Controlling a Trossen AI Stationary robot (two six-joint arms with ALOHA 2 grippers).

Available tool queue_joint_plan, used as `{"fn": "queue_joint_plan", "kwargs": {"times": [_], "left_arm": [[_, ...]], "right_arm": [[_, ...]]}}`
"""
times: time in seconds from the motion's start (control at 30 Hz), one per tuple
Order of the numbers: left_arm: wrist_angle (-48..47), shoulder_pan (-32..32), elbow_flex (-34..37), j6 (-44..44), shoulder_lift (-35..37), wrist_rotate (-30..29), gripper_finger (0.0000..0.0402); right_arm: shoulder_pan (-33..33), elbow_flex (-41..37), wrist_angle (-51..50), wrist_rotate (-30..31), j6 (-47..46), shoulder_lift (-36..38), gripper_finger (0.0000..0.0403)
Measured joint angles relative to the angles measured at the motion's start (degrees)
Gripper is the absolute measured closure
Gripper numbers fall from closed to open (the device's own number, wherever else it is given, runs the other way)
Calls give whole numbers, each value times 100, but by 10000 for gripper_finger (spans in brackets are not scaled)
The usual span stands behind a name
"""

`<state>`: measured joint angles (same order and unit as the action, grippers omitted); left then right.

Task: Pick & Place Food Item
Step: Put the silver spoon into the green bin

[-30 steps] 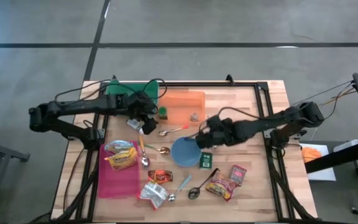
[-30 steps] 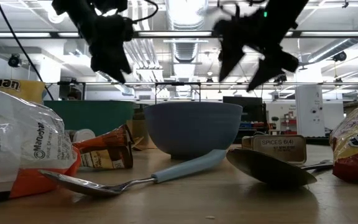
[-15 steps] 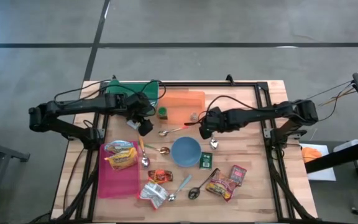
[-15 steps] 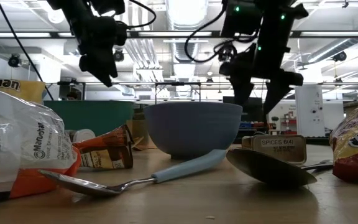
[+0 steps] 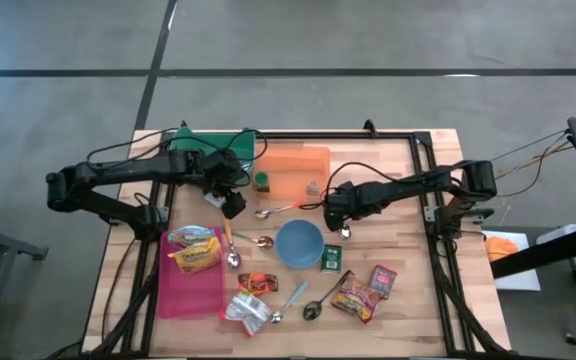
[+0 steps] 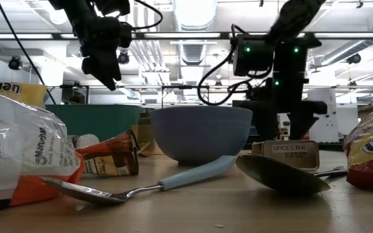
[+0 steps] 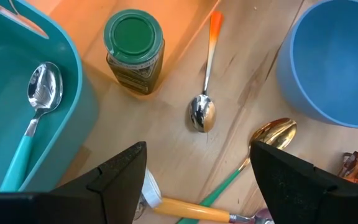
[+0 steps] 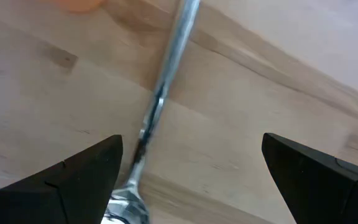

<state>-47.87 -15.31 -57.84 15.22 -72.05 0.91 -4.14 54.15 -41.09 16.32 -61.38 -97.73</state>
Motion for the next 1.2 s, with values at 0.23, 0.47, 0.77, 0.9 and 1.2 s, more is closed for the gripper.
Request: {"fn": "queue_joint_plan", "kwargs": {"times": [0.23,0.47,0.77,0.9,1.2], "left_arm": [[17,0,0,-39,0,0,112],[24,0,0,-39,0,0,112],[24,0,0,-39,-2,2,112],[25,0,0,-36,-2,1,112],[26,0,0,-36,-2,1,112]], "right_arm": [[-6,-4,126,-17,1,0,23],[-4,-17,163,-38,-111,0,24],[-4,-28,311,-52,-164,-179,121],[-4,-1,363,-35,-109,-319,179],[-7,112,368,-80,152,-404,297]]}}
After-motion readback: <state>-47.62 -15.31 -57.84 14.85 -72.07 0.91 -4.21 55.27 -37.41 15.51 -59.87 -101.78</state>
